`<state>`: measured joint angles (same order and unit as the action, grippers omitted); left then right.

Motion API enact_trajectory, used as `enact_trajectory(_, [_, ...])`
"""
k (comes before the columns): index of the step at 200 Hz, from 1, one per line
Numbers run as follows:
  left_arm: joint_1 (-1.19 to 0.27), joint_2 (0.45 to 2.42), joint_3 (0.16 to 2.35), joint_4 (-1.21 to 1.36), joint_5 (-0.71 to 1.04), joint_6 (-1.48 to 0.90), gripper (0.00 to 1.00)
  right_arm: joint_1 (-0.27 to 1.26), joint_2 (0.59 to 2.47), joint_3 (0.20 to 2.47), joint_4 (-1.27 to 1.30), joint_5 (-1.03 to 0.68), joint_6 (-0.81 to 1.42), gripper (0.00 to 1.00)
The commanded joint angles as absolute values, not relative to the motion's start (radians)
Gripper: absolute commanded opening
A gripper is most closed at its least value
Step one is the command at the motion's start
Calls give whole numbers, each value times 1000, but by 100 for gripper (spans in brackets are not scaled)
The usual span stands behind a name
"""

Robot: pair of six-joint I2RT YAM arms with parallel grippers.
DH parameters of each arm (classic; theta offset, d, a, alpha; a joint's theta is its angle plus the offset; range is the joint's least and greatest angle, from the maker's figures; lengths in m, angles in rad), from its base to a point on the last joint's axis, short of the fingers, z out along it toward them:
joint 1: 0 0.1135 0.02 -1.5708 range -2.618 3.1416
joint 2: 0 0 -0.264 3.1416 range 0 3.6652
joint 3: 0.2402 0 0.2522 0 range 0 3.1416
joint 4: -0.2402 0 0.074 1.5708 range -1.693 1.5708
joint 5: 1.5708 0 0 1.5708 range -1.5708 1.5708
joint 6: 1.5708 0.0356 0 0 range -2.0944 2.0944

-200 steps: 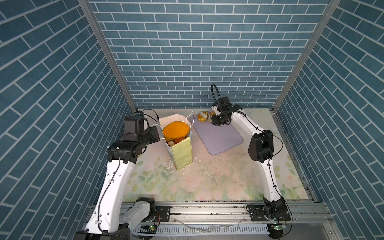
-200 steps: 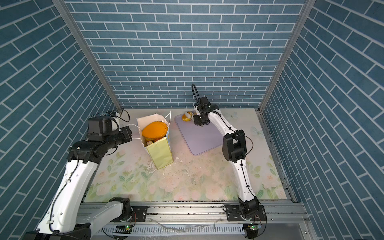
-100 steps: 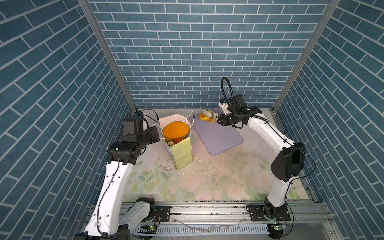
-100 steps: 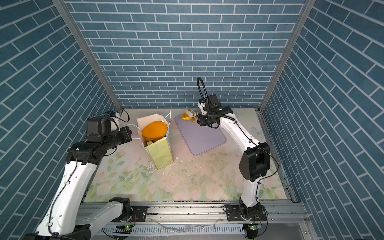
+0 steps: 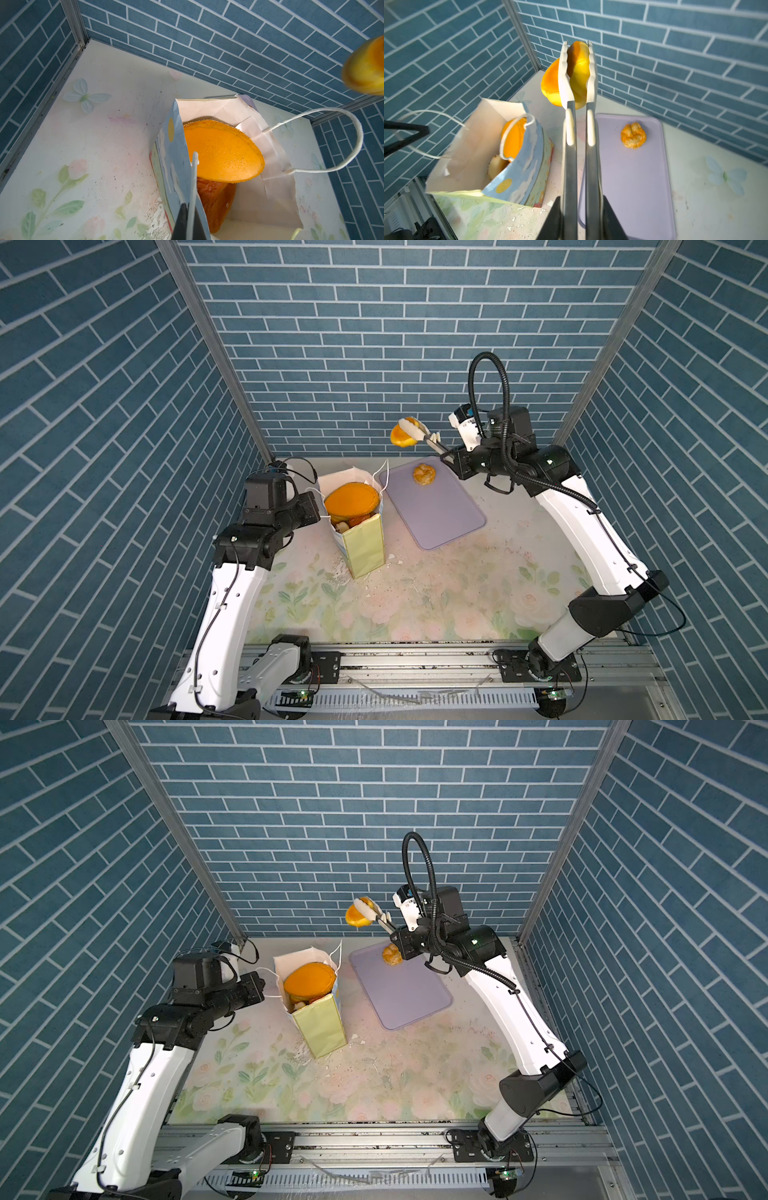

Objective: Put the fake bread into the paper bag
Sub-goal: 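Carry the bun half into the paper bag and release it with the right gripper, then withdraw the open tongs toward the twisted roll on the tray with the right gripper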

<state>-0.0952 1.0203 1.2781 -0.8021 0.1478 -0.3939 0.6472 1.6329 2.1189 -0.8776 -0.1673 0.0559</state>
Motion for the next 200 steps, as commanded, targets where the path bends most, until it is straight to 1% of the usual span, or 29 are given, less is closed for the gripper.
enact_trajectory(1, [-97, 1016, 1274, -788, 161, -399, 0, 729, 1677, 2250, -952, -148, -63, 9])
enact_trajectory(16, [-98, 1014, 1274, -790, 160, -399, 0, 784, 1702, 2286, -969, -141, -106, 10])
enact_trajectory(40, [-98, 1016, 1276, -796, 161, -400, 0, 856, 1718, 2266, -978, -145, -172, 10])
enact_trajectory(82, [-98, 1012, 1274, -795, 161, -400, 0, 927, 1782, 2261, -1042, -130, -205, 12])
enact_trajectory(115, [-98, 1014, 1274, -792, 165, -400, 0, 943, 1821, 2280, -1055, -118, -207, 24])
enact_trajectory(131, [-98, 1013, 1276, -794, 164, -400, 0, 945, 1827, 2291, -1044, -108, -202, 37])
enact_trajectory(138, [-98, 1012, 1275, -793, 163, -400, 0, 945, 1828, 2297, -1042, -99, -200, 40])
enact_trajectory(165, [-98, 1007, 1270, -796, 162, -399, 0, 944, 1830, 2326, -1035, -41, -200, 46])
enact_trajectory(200, [-98, 1006, 1270, -798, 159, -398, 0, 934, 1832, 2370, -1017, 10, -182, 45])
